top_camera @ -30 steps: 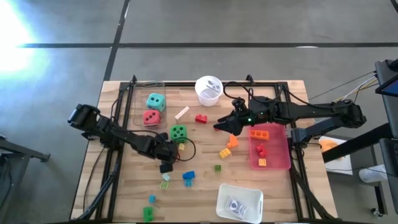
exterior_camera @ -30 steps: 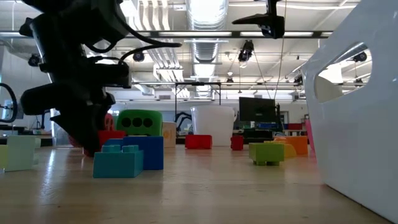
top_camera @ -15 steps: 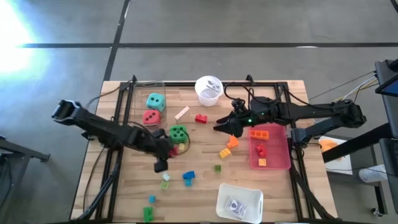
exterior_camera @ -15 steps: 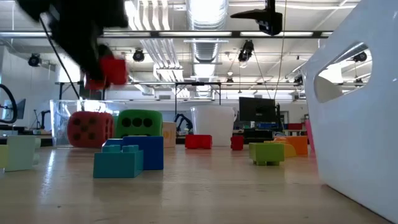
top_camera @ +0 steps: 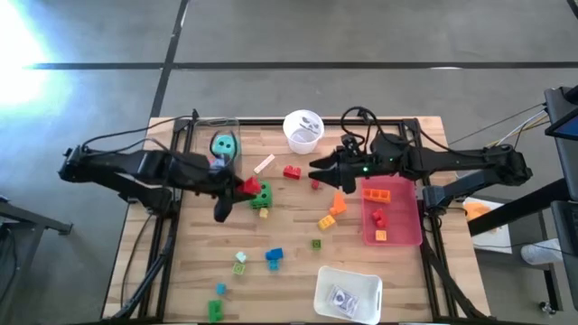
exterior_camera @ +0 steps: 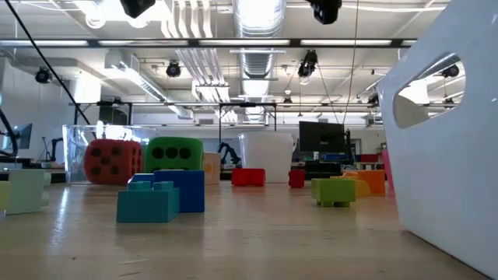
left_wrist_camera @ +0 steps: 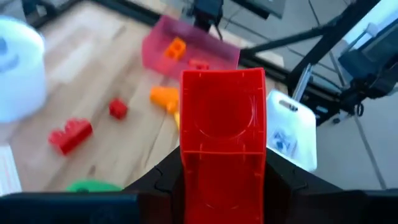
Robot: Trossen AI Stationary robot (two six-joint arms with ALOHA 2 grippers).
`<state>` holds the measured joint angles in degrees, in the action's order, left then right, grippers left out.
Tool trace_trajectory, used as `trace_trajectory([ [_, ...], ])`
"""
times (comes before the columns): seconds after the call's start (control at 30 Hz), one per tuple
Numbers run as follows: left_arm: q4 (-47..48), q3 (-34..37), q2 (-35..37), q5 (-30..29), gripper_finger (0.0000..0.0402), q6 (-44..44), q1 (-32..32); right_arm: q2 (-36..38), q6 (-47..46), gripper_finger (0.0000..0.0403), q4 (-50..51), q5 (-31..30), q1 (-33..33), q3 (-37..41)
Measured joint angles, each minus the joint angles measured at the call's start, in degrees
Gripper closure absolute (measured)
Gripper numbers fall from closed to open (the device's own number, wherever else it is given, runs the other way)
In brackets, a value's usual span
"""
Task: Pick & Place Toys
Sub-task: Put the red game piece into the pink bin
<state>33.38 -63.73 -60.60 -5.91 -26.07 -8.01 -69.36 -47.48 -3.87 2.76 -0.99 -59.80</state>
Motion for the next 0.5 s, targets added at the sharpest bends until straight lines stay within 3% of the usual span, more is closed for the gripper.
trace_trajectory([
  [0.2,0.49,-5.71,-3.66,1.03,0.0271,3.92,3.67,-0.02,2.64,0.0041,0.09,-2.09,0.02,-0.81],
  [0.5,-13.12,-8.43,-7.35,4.27,0.0271,3.74,8.66,-0.02,4.70,0.0041,-1.94,-5.00,0.02,-2.28],
])
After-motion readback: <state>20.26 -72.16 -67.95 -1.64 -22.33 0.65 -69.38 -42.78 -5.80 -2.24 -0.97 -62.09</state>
